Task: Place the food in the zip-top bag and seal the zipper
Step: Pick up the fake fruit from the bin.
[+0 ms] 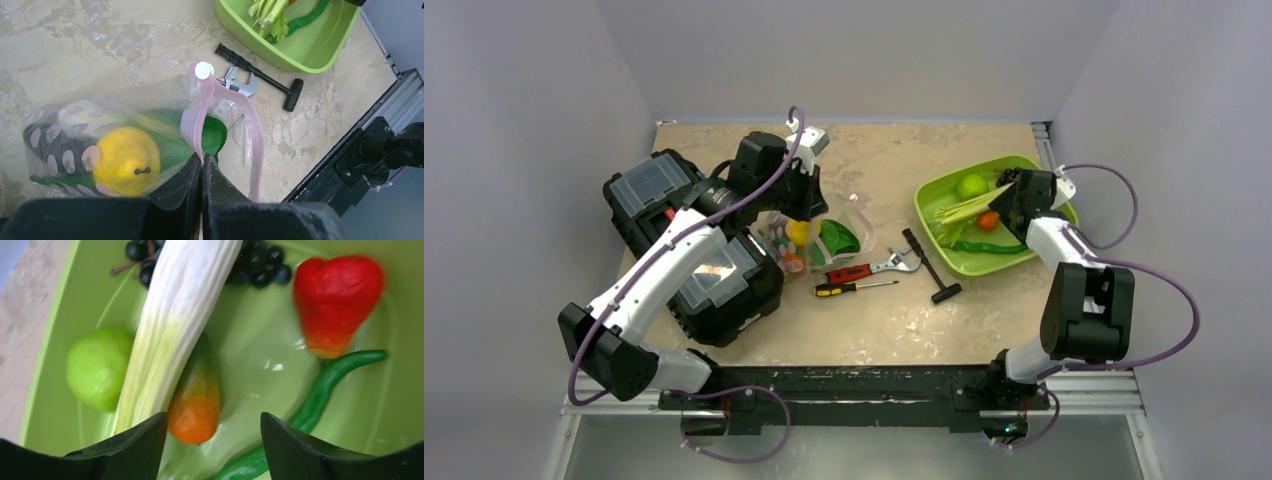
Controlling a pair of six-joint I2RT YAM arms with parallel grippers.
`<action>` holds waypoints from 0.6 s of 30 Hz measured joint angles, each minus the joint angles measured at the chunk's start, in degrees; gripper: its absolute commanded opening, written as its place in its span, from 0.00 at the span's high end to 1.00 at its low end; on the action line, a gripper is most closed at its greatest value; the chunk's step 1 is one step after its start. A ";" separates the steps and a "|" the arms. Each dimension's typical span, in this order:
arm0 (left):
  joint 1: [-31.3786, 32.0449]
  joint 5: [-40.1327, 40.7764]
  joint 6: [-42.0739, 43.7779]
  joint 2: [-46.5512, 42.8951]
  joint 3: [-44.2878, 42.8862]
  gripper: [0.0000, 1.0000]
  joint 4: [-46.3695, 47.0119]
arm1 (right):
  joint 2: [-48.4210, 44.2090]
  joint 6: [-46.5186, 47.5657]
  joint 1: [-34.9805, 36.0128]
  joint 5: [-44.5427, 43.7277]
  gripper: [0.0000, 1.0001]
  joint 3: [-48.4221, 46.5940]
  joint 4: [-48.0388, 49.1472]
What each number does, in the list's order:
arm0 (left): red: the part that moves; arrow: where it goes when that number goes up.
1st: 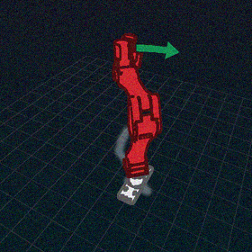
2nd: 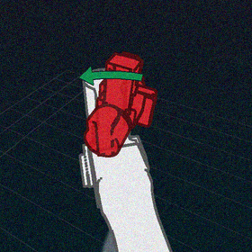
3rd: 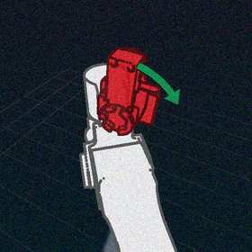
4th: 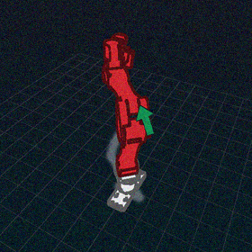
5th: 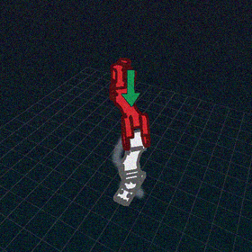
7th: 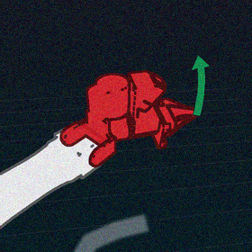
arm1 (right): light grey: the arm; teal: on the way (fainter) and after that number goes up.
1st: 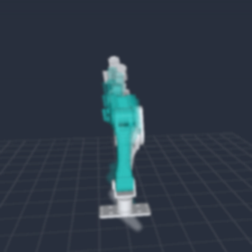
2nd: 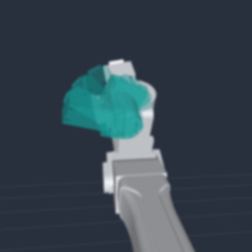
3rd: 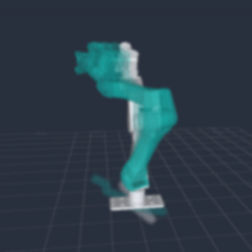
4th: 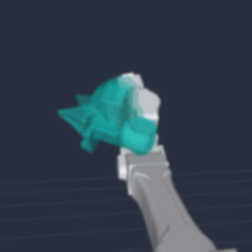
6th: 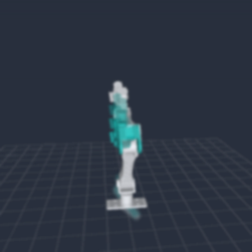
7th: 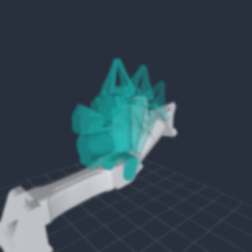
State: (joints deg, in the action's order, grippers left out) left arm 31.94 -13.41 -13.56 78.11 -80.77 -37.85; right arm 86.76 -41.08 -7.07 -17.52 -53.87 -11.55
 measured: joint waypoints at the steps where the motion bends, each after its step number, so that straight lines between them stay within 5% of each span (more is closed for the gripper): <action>1: -0.04 -0.13 -0.24 0.00 0.00 1.00 0.00 | 0.11 -0.07 -0.11 2.45 0.32 0.61 1.29; 5: -0.04 -0.59 -0.44 -0.02 0.00 1.00 0.00 | 0.11 -0.92 -1.01 10.03 0.33 3.76 6.91; 8: -0.04 -0.98 -0.44 -0.02 0.00 1.00 0.02 | 0.24 -1.88 -1.75 13.62 0.45 5.51 9.88; 18: -0.55 -1.70 -0.81 -0.02 0.00 1.00 0.02 | 0.07 -4.17 -6.10 18.23 0.40 9.81 15.10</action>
State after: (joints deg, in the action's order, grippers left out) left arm 31.40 -15.11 -14.37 78.08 -80.77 -37.82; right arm 86.83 -45.25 -13.17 0.71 -44.05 3.55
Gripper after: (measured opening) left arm 0.006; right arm 0.612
